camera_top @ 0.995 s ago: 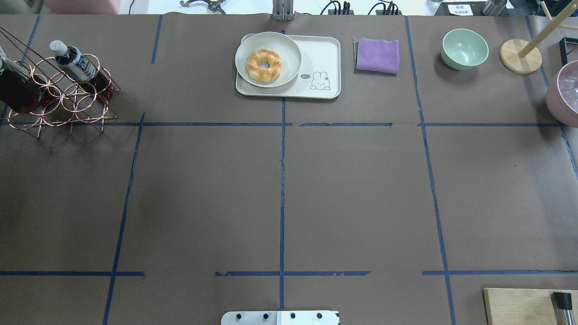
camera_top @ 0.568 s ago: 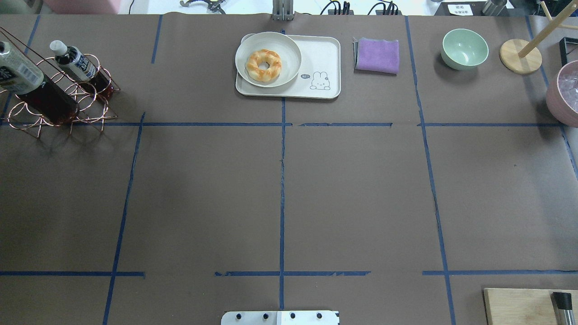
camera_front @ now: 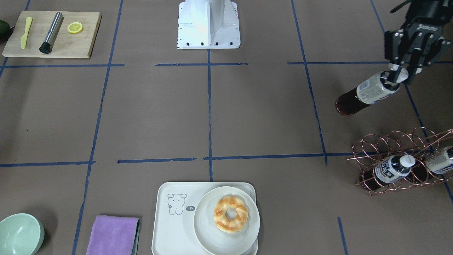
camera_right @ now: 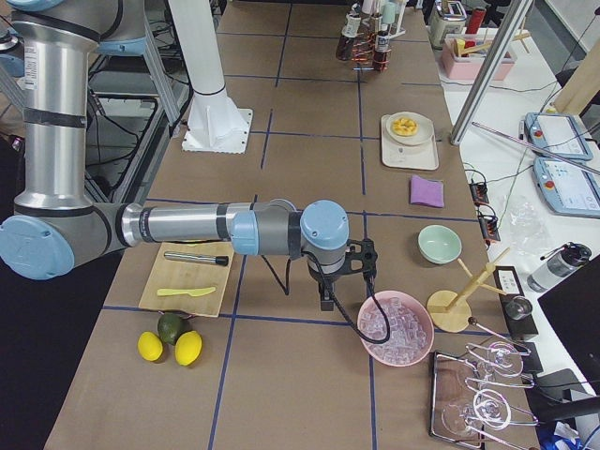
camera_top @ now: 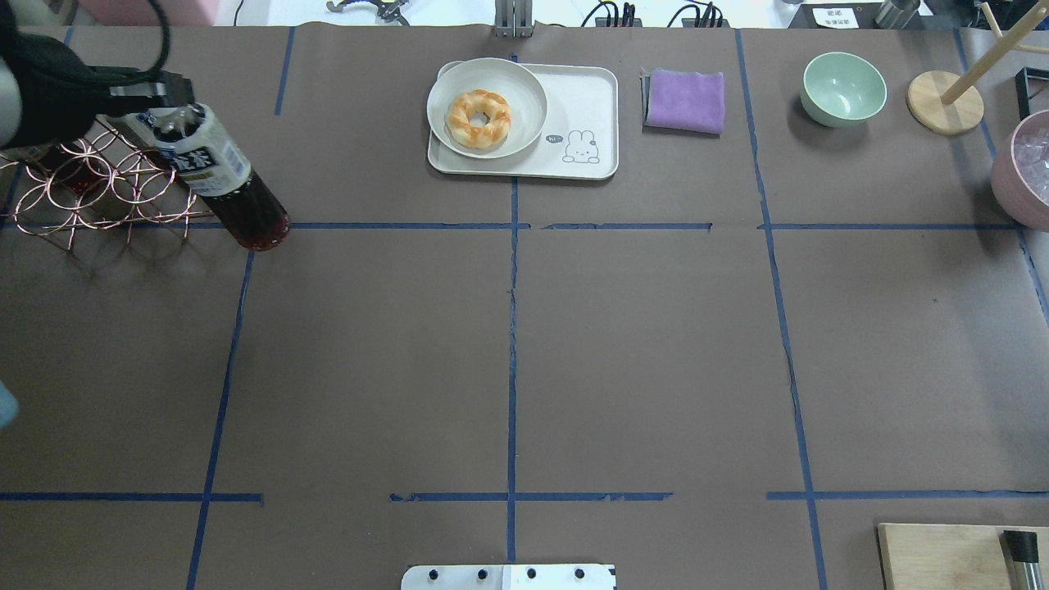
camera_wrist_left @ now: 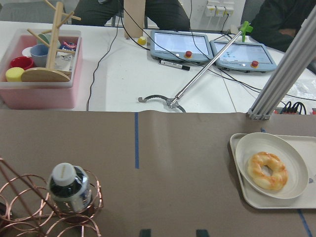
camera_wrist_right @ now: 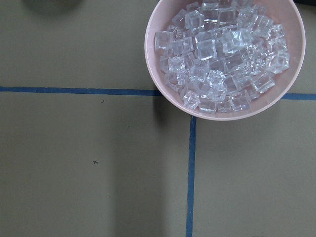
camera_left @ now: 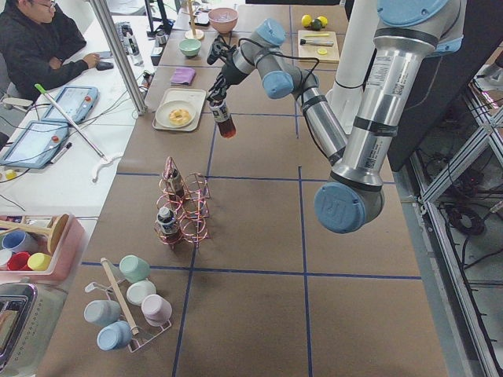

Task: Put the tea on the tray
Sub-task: 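Lift the tea bottle out of the rack with the left gripper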

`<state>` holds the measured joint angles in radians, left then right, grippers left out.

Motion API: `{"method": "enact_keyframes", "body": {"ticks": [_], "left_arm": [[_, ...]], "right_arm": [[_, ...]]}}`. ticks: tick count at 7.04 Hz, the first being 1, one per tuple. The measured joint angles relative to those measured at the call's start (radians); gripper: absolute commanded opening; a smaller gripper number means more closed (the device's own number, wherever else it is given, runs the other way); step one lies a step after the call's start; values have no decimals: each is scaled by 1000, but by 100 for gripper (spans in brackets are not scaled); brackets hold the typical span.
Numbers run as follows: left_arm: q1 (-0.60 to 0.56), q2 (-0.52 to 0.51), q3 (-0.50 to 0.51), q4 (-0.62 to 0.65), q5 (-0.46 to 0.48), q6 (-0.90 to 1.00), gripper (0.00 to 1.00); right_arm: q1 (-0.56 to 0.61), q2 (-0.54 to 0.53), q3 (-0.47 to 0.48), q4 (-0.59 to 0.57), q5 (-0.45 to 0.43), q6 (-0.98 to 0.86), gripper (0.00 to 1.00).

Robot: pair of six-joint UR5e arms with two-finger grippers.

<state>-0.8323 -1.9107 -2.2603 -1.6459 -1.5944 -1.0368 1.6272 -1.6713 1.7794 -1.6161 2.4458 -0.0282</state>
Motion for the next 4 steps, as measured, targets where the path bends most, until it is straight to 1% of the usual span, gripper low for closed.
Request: {"method": "enact_keyframes", "body": {"ticks": [1, 2, 4], "left_arm": [[94, -81, 12, 76, 82, -48, 0], [174, -148, 43, 114, 154, -94, 0], [269, -270, 154, 131, 237, -168, 0]], "right_arm": [[0, 6, 0, 1, -1, 14, 100], [0, 7, 2, 2, -1, 19, 100], [0, 8, 3, 2, 0, 22, 100]]}}
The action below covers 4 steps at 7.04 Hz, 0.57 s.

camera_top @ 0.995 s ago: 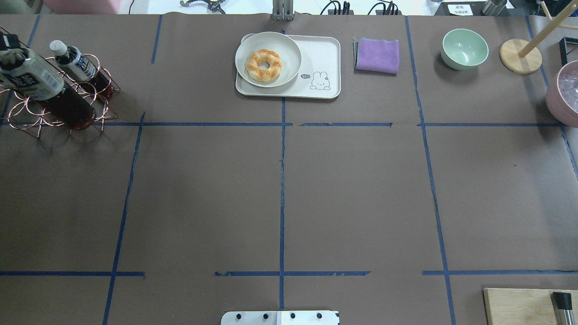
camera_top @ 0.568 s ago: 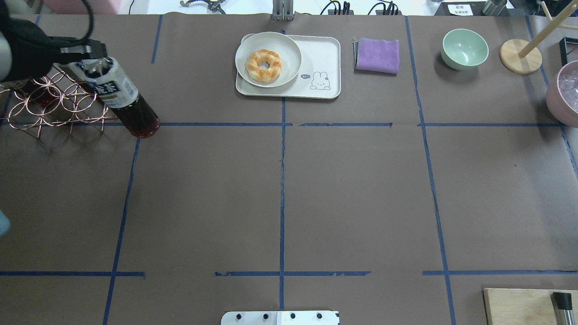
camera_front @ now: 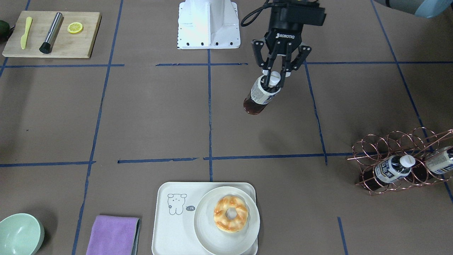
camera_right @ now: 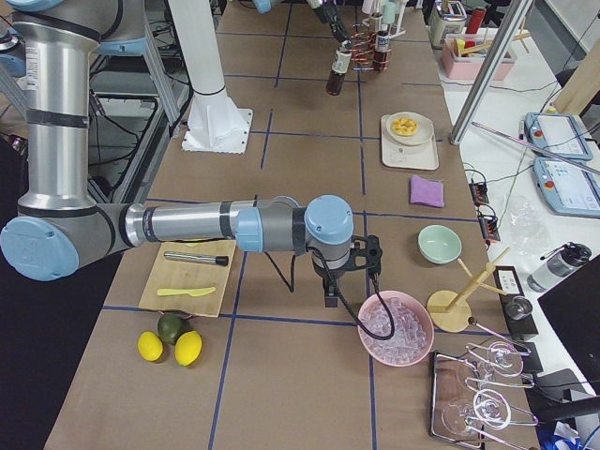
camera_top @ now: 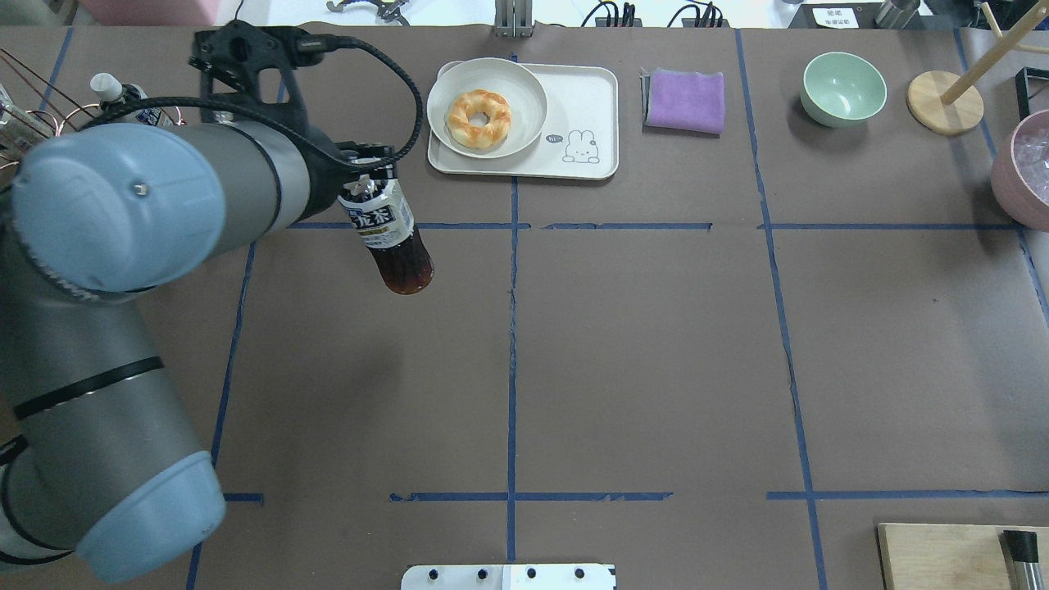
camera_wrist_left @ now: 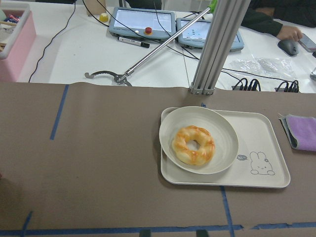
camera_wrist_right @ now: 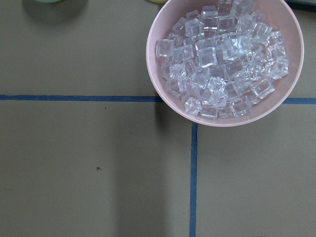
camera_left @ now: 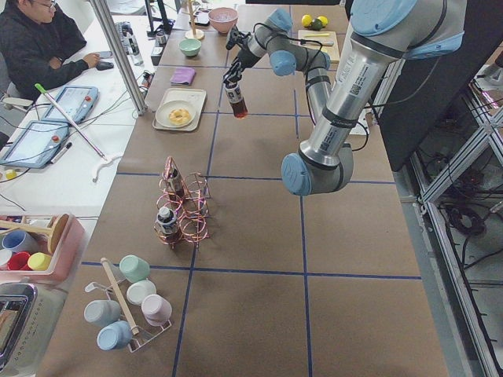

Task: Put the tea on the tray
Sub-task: 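Lift the tea bottle out of the rack with the left gripper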

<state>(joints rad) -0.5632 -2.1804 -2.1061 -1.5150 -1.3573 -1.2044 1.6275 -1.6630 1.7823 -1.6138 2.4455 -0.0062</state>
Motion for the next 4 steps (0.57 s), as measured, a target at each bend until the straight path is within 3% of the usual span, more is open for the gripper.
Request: {"method": "enact_keyframes", "body": {"ticks": [4], "left_arm": [[102, -161, 231, -17, 110, -79, 0]], "right_arm": [[0, 1, 3, 0, 1, 2, 100]]}}
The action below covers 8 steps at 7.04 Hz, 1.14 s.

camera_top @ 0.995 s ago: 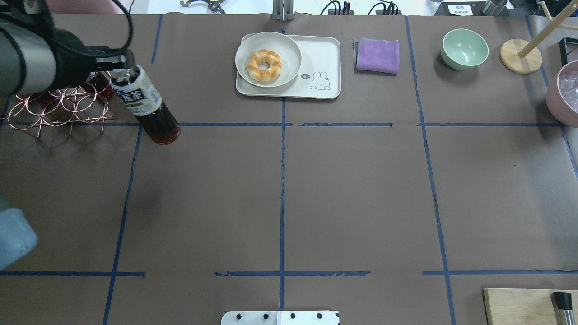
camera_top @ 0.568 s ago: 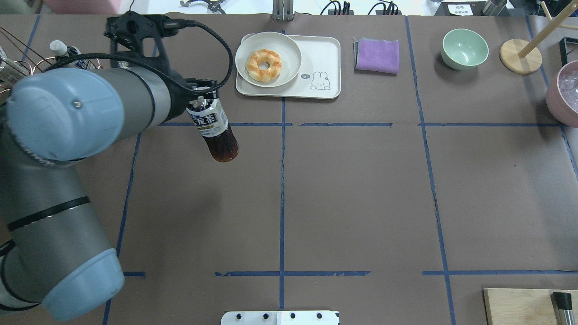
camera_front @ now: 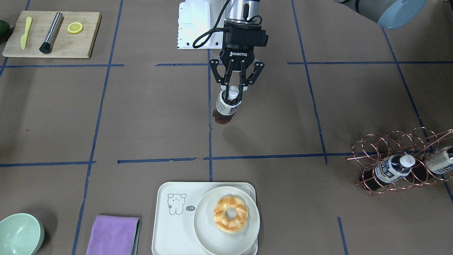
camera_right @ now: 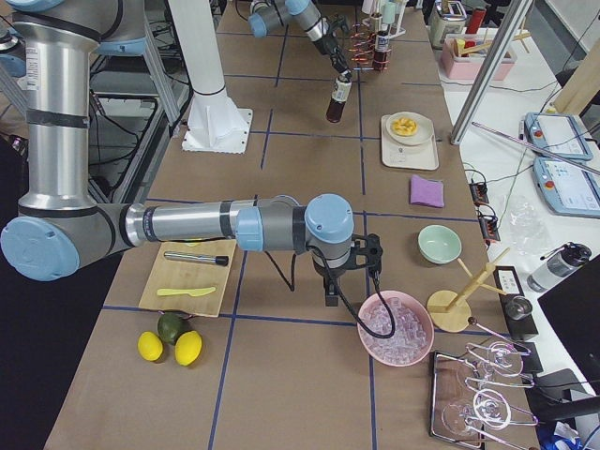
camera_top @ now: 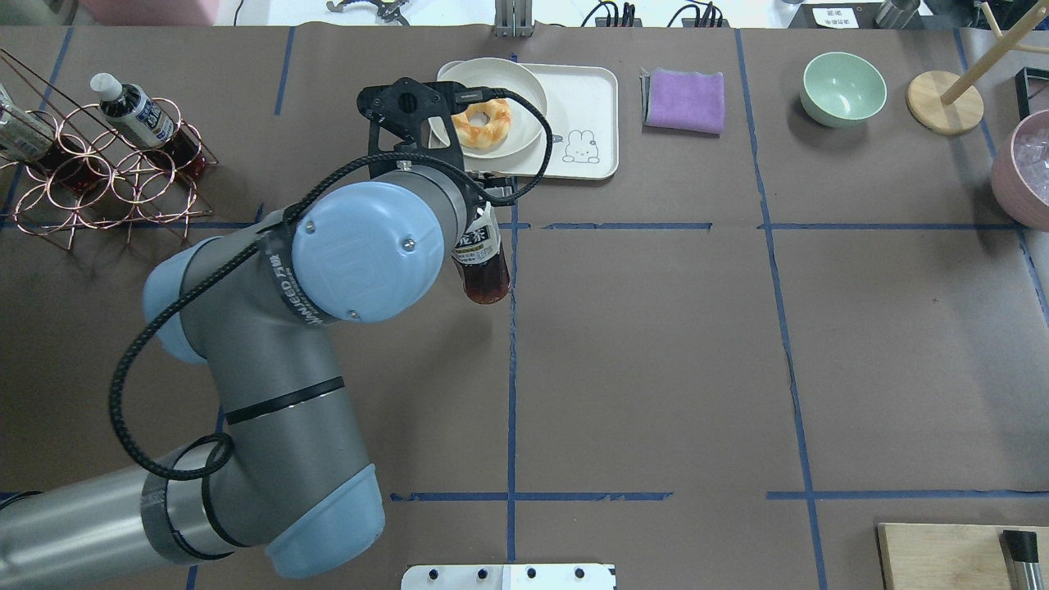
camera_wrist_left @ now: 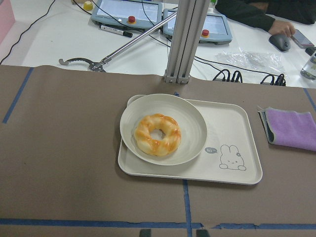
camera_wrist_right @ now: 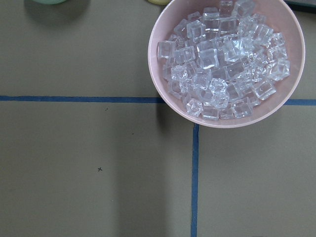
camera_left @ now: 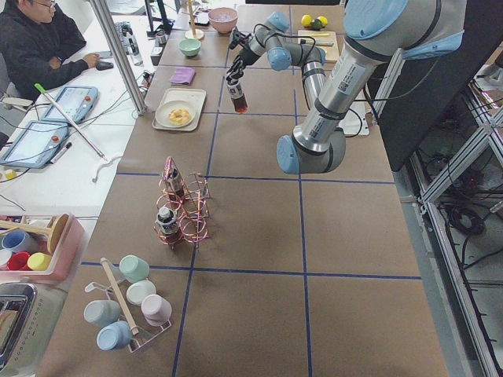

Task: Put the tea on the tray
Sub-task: 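Lift the tea bottle out of the rack with the left gripper, then set the tea bottle upright on the table and release it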

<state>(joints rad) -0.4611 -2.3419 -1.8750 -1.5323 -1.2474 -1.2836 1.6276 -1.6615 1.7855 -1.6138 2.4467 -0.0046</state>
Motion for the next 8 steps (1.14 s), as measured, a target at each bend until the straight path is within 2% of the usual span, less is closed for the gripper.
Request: {"method": "enact_keyframes", "body": {"ticks": [4, 6, 7, 8], "left_arm": [[54, -16, 58, -22, 39, -8, 3], [60, -18, 75, -43, 40, -13, 9], [61, -20, 81, -50, 40, -20, 61], [62, -21, 84, -53, 40, -32, 100]], "right_arm": [[0, 2, -1, 0, 0, -1, 100], [0, 2, -1, 0, 0, -1, 100], [0, 2, -1, 0, 0, -2, 100], [-1, 2, -1, 0, 0, -1, 100]]}}
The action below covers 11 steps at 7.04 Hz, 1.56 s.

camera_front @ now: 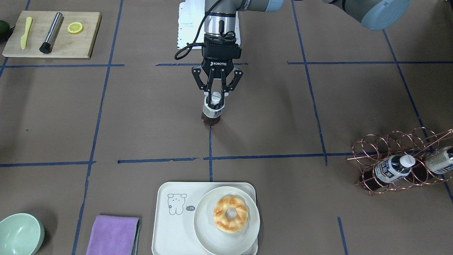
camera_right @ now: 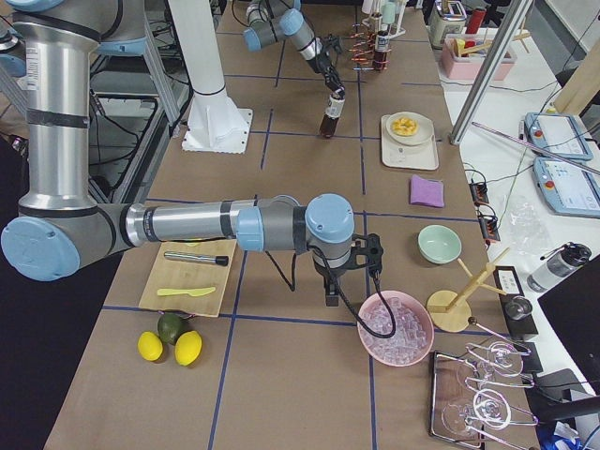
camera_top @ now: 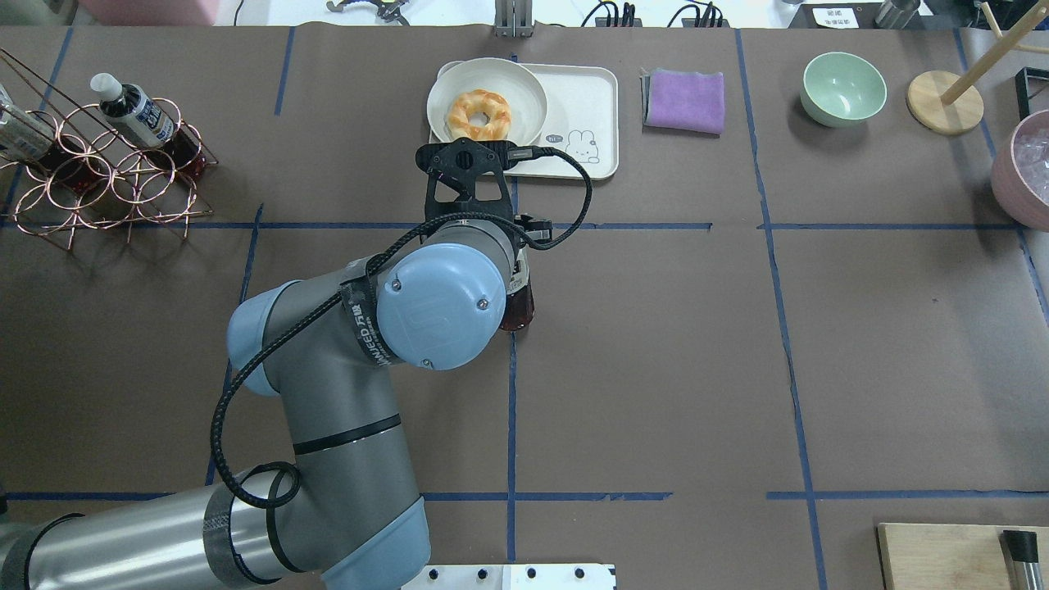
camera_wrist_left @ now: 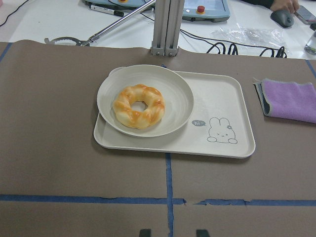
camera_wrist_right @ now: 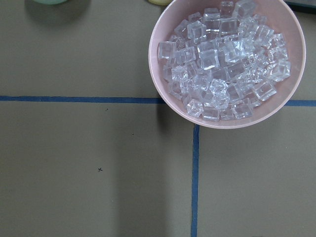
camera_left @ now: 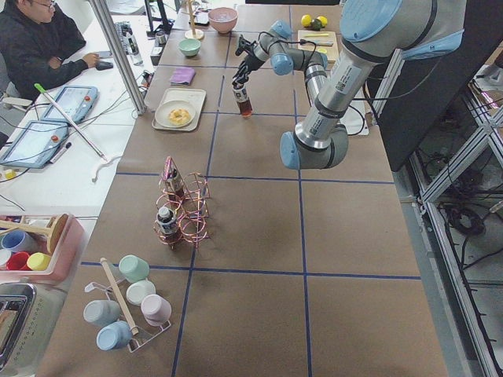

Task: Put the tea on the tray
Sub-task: 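Set the tea bottle upright on the table and release it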

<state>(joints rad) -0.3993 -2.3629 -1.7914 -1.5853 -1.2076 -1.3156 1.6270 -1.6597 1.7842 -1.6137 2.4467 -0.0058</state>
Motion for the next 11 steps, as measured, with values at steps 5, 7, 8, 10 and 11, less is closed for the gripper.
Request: {"method": "enact_keyframes", "body": {"ticks": [5, 7, 8, 10, 11], "left_arm": [[0, 5, -77, -7, -16, -30, 100], [-34, 16, -171, 63, -85, -12, 100], [-67, 37, -215, 102, -134, 6, 100], [-168, 106, -287, 184, -258, 108, 100], [-220, 145, -313, 224, -325, 166, 100]], "right_arm": [[0, 4, 7, 0, 0, 2, 100], [-1, 10, 24, 0, 0, 6, 100], [-2, 20, 39, -1, 1, 21, 100], [-55, 76, 113, -1, -2, 143, 100], [-111, 127, 159, -3, -8, 246, 100]]}}
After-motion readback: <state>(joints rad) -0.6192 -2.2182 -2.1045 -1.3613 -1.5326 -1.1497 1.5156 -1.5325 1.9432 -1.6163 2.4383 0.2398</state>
